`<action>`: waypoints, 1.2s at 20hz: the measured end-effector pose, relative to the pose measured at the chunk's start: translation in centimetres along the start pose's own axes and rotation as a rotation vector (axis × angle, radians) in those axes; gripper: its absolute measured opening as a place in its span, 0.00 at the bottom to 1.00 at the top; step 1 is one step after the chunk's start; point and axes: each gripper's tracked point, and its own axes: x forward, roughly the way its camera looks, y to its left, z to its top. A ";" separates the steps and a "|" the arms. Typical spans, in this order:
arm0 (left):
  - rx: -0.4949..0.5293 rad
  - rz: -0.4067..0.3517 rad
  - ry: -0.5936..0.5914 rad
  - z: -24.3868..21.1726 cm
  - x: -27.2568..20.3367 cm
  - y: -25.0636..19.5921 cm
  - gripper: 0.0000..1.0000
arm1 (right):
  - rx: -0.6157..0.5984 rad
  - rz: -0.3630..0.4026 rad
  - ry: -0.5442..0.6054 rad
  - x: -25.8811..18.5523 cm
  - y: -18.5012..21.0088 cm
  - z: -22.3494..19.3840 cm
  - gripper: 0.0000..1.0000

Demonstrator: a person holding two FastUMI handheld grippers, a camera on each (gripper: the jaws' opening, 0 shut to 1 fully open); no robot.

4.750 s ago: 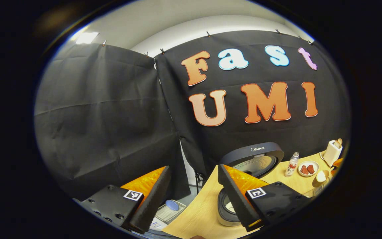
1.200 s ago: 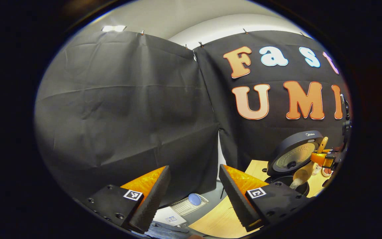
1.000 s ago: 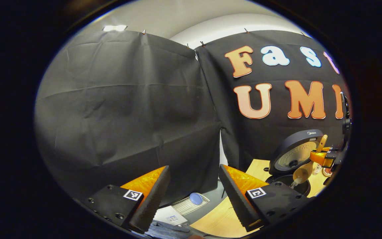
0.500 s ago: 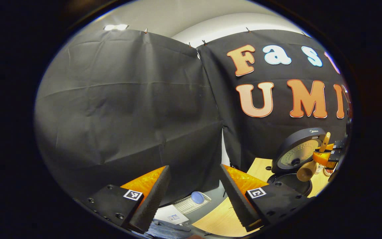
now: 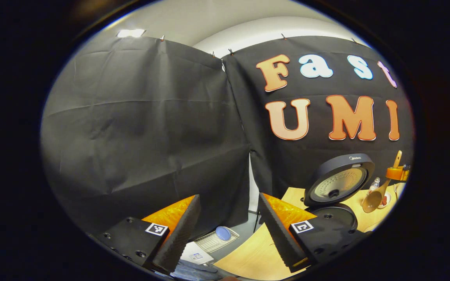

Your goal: Close the left gripper, press the button to open the rice cooker; take a wooden spoon from the chopstick holder with the right hand, scoop a spoonful of rice and pour it into the rice cooker, then put the wooden spoon back into the chopstick holder.

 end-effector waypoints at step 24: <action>0.075 -0.212 -0.065 5.6 -5.2 -14.7 0.90 | 0.267 -0.604 0.121 -21.2 -31.9 -13.2 0.07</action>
